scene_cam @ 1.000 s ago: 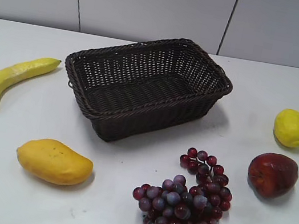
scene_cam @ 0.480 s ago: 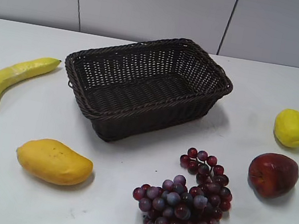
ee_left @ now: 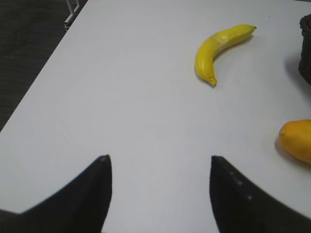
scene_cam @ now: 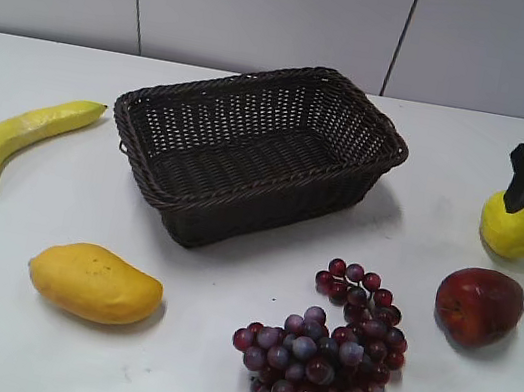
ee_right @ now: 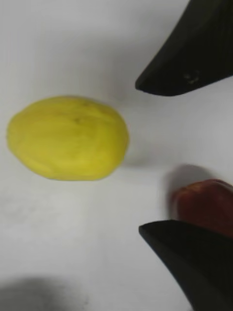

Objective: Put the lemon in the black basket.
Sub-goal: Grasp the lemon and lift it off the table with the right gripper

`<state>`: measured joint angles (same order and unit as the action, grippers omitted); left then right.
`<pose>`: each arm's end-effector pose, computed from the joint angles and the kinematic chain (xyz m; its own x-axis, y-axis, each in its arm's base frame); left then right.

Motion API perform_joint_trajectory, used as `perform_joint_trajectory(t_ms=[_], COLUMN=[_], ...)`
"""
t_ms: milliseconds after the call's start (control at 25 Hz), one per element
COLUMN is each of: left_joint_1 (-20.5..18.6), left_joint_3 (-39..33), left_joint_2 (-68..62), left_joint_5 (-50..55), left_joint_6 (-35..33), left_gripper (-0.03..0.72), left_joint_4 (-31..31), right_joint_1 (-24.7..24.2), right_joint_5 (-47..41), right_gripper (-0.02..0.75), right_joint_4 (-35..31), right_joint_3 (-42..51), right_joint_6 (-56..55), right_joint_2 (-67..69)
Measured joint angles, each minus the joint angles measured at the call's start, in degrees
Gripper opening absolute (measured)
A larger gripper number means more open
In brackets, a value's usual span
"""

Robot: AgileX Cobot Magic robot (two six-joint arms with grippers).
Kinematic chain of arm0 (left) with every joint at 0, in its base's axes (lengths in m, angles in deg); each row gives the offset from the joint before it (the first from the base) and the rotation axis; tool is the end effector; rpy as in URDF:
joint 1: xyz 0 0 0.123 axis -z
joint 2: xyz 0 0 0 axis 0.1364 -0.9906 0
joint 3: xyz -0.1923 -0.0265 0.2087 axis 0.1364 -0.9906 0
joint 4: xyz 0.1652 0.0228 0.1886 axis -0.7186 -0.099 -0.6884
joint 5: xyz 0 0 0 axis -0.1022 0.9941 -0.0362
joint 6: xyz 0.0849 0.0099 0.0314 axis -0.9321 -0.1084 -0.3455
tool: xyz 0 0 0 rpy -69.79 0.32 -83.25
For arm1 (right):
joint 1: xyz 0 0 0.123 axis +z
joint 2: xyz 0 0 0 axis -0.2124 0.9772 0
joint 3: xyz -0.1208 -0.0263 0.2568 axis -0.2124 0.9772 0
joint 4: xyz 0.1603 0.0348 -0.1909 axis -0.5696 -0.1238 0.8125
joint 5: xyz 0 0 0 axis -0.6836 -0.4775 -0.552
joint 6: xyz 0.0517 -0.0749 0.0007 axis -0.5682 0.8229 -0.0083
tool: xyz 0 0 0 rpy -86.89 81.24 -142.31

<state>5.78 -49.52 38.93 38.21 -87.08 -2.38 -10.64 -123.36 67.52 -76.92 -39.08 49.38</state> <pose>-0.0036 -0.0007 0.2745 -0.4782 -0.0276 -0.8778 -0.0345 0.9993 -0.0127 0.3752 0.0148 0.2039 -0.9530 -0.0369 -0.3007 -0.0517 0.9978 0.0414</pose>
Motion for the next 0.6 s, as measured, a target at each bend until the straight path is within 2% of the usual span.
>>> perform_joint_trajectory(t_ms=[240, 360, 600], left_joint_1=[0.0, 0.0, 0.0], left_joint_3=[0.0, 0.0, 0.0], left_joint_2=[0.0, 0.0, 0.0], left_joint_5=[0.0, 0.0, 0.0], left_joint_6=[0.0, 0.0, 0.0], left_gripper=[0.472, 0.472, 0.472], left_joint_4=[0.0, 0.0, 0.0], right_joint_1=[0.0, 0.0, 0.0], right_joint_5=[-5.0, -7.9, -11.4], right_gripper=[0.606, 0.606, 0.598], right_joint_4=[0.3, 2.4, 4.7], right_joint_3=[-11.8, -15.9, -18.1], right_joint_6=[0.0, -1.3, -3.5], right_joint_2=[11.2, 15.5, 19.4])
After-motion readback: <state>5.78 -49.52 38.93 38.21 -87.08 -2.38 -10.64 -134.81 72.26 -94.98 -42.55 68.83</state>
